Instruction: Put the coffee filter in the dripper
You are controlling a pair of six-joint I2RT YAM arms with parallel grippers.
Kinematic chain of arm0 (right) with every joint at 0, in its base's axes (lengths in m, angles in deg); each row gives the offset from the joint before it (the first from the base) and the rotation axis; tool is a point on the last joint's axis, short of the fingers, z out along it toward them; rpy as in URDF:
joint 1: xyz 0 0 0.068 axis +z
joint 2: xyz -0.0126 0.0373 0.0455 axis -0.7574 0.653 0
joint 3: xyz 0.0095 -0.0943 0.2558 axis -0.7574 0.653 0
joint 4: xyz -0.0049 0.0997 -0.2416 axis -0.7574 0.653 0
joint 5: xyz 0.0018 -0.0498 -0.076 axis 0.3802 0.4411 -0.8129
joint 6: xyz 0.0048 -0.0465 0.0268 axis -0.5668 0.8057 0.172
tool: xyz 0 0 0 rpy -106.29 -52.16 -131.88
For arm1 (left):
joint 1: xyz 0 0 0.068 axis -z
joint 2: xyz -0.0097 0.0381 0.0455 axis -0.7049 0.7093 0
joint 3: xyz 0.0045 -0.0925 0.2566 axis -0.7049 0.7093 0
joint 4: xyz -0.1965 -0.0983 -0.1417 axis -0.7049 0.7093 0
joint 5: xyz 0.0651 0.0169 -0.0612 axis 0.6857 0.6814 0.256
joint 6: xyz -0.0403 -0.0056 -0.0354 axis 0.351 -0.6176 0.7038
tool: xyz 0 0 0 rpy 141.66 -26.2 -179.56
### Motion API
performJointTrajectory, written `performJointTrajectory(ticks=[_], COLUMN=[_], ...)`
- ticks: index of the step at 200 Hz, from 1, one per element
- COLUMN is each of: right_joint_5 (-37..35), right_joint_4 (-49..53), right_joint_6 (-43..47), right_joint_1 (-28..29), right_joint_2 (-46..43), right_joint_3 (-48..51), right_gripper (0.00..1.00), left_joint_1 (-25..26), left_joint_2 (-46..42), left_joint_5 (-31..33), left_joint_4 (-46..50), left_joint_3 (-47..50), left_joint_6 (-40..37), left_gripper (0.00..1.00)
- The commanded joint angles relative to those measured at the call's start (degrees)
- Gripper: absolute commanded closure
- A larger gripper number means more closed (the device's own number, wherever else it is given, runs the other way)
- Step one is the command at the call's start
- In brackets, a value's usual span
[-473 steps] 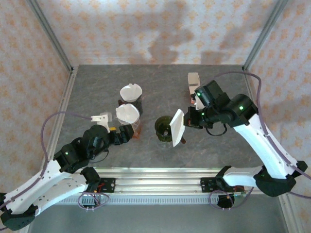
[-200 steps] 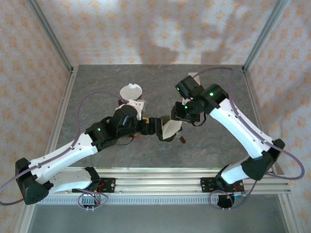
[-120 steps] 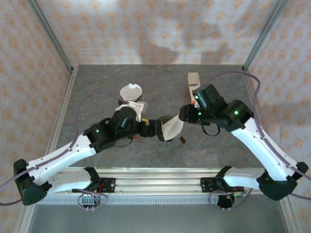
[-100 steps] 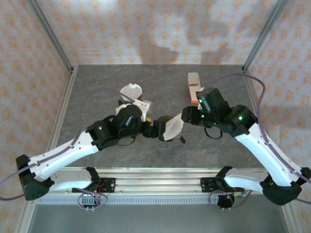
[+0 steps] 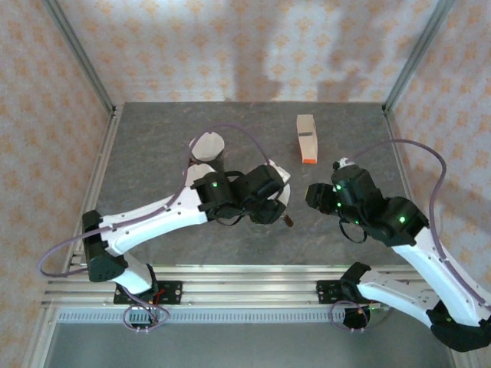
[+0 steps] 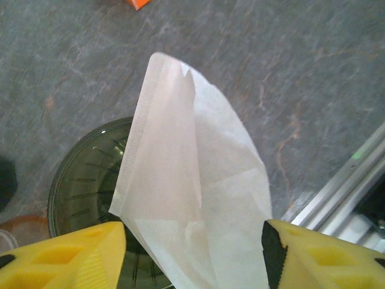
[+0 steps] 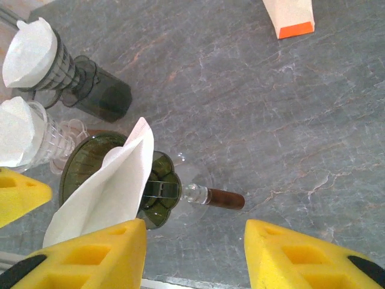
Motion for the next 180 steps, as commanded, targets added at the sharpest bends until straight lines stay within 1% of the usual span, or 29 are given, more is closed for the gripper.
performJointTrajectory(ticks=[1,62,98,110,152,180], right_joint_5=[-2.91,-1.35,-1.43,-1.35,0.79,2.78], right_joint_4=[0.40,-0.46,-0.64,-0.64,-0.37,-2.04], right_joint_6=[-1.32,-0.99,-1.26,-0.98,2.21,3.86], right_joint_1=[0.34,0.27,0.27,0.27,0.27,0.27], right_joint_2=[-1.66,-1.92,-1.87,-1.87,0.40,3.66], right_joint_3=[1.36,2.81,2.48,2.17,0.61,-0.08], right_gripper=[0.53,0.53,0.52,0.52,0.52,0.52], left_joint_1=[0.52,0.52,0.53,0.53,-0.09,-2.77], left_joint_2=[0.13,1.27,2.35,2.60,2.46,0.82], left_joint_5=[4.40,5.63,3.94,3.79,3.70,1.05], left_joint_4=[4.43,4.29,4.08,4.19,3.74,2.42], left_joint_3=[-3.14,-4.37,-5.03,-5.06,-5.00,-2.67], left_joint_6=[-2.30,-1.97,-2.02,-2.04,-0.74,3.01], left_gripper=[0.42,0.56,0.64,0.70,1.00,1.00])
